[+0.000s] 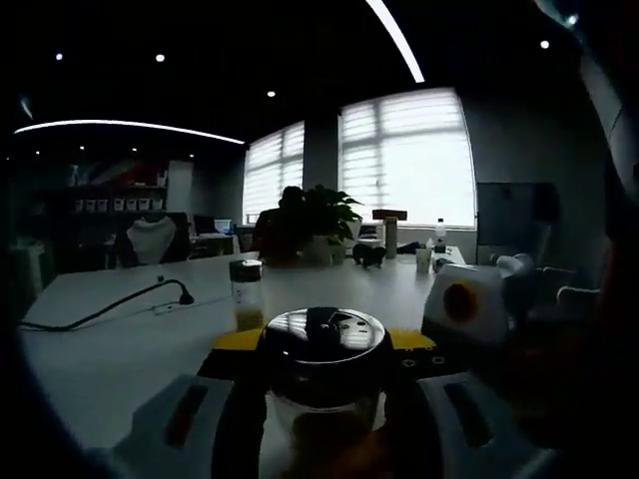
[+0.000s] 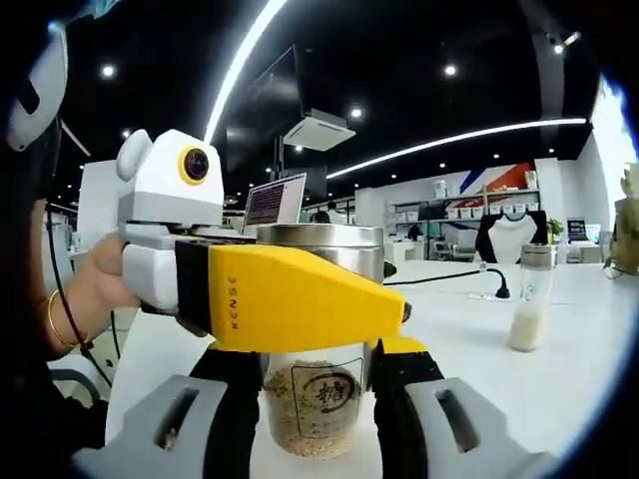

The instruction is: Rotate the seasoning bottle until the label or dispensing opening points toward the visible target arrow and the bottle remains upright within the marked orientation range

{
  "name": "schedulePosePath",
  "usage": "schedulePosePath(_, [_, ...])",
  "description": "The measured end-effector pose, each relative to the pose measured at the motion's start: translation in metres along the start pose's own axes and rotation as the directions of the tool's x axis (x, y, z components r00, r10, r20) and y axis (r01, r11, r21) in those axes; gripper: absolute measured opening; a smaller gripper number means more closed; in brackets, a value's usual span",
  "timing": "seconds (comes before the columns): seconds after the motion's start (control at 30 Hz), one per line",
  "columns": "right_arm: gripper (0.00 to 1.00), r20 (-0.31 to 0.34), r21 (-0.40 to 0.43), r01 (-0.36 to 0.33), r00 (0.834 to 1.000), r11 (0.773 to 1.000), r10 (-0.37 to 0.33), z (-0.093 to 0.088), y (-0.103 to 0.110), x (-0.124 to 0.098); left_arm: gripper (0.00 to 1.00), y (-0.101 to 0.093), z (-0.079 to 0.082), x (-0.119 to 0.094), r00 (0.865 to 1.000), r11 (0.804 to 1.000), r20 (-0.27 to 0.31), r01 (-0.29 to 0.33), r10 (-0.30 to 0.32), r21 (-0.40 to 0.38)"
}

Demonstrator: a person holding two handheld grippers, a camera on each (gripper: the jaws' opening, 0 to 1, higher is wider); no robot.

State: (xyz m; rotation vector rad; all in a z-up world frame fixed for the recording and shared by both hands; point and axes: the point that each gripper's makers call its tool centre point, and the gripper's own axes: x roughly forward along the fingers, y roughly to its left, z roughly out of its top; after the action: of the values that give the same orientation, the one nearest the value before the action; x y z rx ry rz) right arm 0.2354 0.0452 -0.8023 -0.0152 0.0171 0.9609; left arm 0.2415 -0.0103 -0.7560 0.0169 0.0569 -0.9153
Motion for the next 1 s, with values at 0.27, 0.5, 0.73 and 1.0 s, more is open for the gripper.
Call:
schedulePosePath(0.27, [0.42, -0.038, -0.092, 0.055, 0.998, 0.994, -0.058, -0.001, -0.004, 0.003, 0.47, 0.004, -0.002, -0.001, 0.998, 0.997, -0.036, -0.054, 0.056, 0.052])
schedulePosePath(0.5, [0.42, -0.044, -0.096, 0.139, 0.989, 0.986, -0.143, 0.000, -0.006, 0.005, 0.48, 0.008, 0.000, 0.000, 0.992, 0.990, -0.041, -0.116, 0.120, 0.082])
schedulePosePath(0.73, [0.42, -0.053, -0.100, 0.215, 0.974, 0.972, -0.221, 0.002, -0.008, 0.007, 0.49, 0.015, 0.002, -0.001, 0.982, 0.981, -0.022, -0.184, 0.186, 0.062])
schedulePosePath(1.0, [0.42, -0.033, -0.136, 0.225, 0.972, 0.965, -0.231, 0.011, -0.003, 0.012, 0.49, 0.025, 0.007, -0.007, 0.960, 0.960, 0.023, -0.280, 0.280, -0.002])
